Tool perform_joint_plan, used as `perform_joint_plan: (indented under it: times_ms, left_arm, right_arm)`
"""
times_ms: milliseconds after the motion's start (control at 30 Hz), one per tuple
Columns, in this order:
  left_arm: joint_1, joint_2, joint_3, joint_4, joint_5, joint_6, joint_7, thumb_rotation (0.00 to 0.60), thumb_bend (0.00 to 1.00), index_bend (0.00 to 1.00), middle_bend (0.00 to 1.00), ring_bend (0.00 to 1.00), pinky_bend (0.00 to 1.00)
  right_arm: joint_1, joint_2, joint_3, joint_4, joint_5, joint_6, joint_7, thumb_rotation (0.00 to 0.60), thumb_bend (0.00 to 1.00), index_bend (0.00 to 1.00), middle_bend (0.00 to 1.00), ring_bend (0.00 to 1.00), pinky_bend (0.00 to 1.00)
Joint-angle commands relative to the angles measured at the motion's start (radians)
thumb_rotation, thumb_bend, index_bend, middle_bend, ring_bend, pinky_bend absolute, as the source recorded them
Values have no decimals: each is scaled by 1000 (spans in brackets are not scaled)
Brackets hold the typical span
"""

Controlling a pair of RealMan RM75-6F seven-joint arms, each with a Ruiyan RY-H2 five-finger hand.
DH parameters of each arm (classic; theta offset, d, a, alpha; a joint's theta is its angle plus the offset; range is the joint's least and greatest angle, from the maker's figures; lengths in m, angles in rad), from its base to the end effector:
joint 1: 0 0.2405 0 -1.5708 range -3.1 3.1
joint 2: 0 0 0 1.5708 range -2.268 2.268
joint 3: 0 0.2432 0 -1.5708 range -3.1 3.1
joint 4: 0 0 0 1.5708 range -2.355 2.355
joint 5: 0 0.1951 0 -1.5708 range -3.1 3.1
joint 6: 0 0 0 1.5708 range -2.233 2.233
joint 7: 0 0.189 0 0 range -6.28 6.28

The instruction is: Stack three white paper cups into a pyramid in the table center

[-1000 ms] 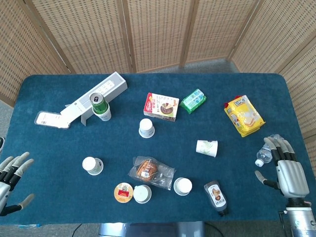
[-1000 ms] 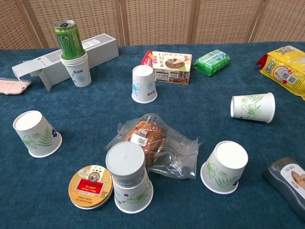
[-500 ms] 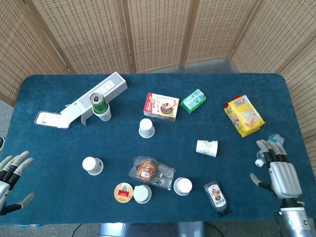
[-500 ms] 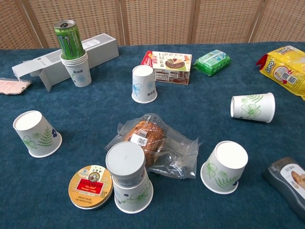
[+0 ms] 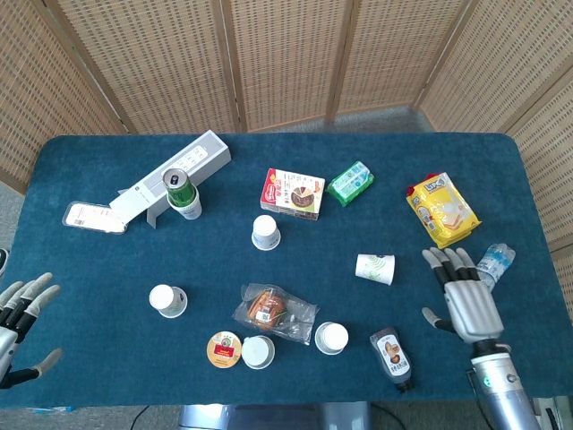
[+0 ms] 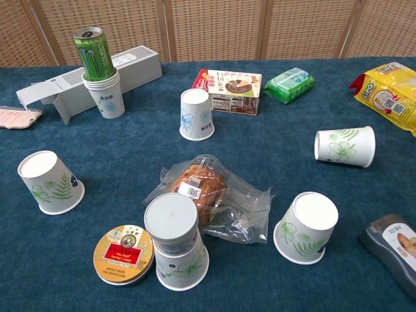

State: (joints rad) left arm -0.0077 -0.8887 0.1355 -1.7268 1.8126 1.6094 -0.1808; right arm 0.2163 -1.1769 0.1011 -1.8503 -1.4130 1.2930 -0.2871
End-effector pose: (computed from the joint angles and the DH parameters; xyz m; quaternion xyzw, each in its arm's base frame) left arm -0.2573 0.1596 0.1907 -0.6561 -0.4050 -0.4136 0.4841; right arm -0.2237 -0.2573 0.1097 0.6481 -0.4032 0.3787 0.5235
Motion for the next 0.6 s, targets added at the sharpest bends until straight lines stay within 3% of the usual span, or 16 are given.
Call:
perform_joint_plan:
  times_ms: [33,367,600]
  left_arm:
    - [-2,-1,-1,-1,-5,-6,0,600,314,0,0,0,0]
    - [-15,-4,-7,-2,-32,-38,-4,600,313,0,0,0,0]
    - [-24,0,-13,4,-57,-55,-30,600,314,0,0,0,0]
  right_arm:
    - [43,-27,17,-40,33,-43,-69,600,273,0,0,0,0]
    - [192,-167,47,-109,172,-146,-432,600,274,0,0,0,0]
    - [310,-300,86,-91,400,-145,-690,600,238,0,0,0,0]
